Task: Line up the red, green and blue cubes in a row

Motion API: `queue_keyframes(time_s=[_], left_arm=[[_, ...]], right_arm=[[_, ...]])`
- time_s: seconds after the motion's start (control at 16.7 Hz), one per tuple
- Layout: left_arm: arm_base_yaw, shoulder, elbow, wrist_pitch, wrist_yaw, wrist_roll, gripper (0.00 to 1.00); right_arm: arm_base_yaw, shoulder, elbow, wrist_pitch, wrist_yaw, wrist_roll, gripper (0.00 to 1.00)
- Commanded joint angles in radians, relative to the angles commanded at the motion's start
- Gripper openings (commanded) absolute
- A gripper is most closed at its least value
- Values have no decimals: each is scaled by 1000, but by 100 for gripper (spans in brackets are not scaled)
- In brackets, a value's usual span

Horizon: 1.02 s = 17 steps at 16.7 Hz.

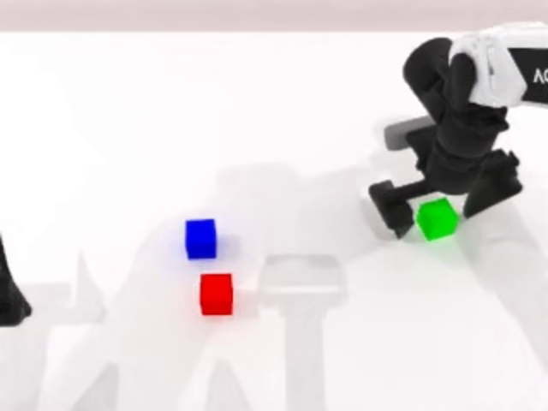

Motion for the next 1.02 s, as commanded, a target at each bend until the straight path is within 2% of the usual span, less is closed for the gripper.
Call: queue_keyframes(time_s=[0.3, 1.02], left_arm=[[0, 0, 0, 0, 0, 0, 100], [0, 0, 0, 0, 0, 0, 100]], right_arm=[[0, 7, -9, 12, 0, 0, 100], [0, 7, -9, 12, 0, 0, 10]])
